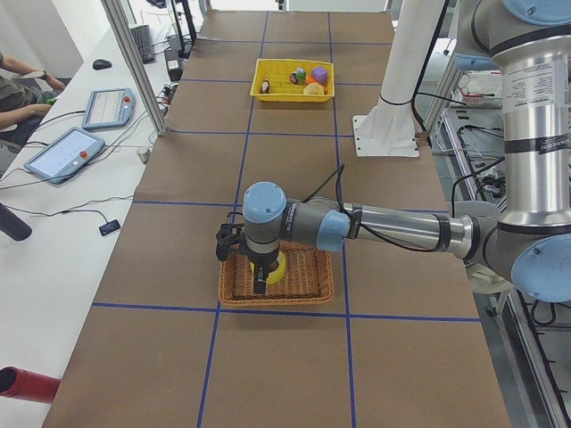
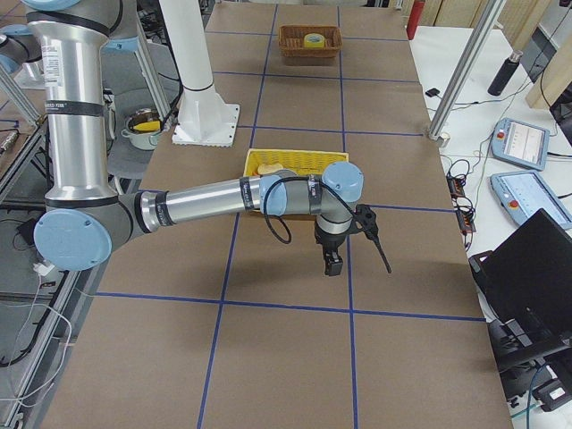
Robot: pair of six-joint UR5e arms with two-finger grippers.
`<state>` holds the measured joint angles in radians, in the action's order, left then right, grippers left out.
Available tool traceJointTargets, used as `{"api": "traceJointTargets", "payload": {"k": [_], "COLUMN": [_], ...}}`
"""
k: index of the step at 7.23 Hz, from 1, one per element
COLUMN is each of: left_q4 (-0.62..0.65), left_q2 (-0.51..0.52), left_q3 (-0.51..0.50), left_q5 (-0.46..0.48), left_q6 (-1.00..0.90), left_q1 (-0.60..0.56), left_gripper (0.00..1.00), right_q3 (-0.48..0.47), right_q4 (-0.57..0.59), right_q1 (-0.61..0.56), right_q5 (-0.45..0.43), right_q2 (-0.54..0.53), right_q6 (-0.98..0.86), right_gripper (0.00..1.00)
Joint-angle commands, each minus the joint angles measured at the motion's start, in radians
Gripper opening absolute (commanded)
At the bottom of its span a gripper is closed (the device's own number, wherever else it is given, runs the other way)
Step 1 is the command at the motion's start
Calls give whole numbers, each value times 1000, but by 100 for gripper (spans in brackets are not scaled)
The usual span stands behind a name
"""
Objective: Move tape to another basket
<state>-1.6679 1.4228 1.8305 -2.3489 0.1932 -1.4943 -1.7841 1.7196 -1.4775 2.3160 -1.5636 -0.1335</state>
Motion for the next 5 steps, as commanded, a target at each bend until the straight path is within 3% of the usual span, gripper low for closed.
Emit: {"api": "traceJointTargets", "payload": {"k": [1, 5], "left_q4": [20, 128], "left_q2": [1, 25], "left_q3": [18, 44], "left_q5": [7, -1], "left_q6": [-8, 3], "left_q1": [2, -1], "left_gripper": [99, 99], "right_q3": [0, -4], "right_q4": [0, 0], "right_q1": [0, 0], "right_q5": [-1, -1], "right_q2": [0, 0], "right_q6": [0, 2], "right_gripper": [100, 100]}}
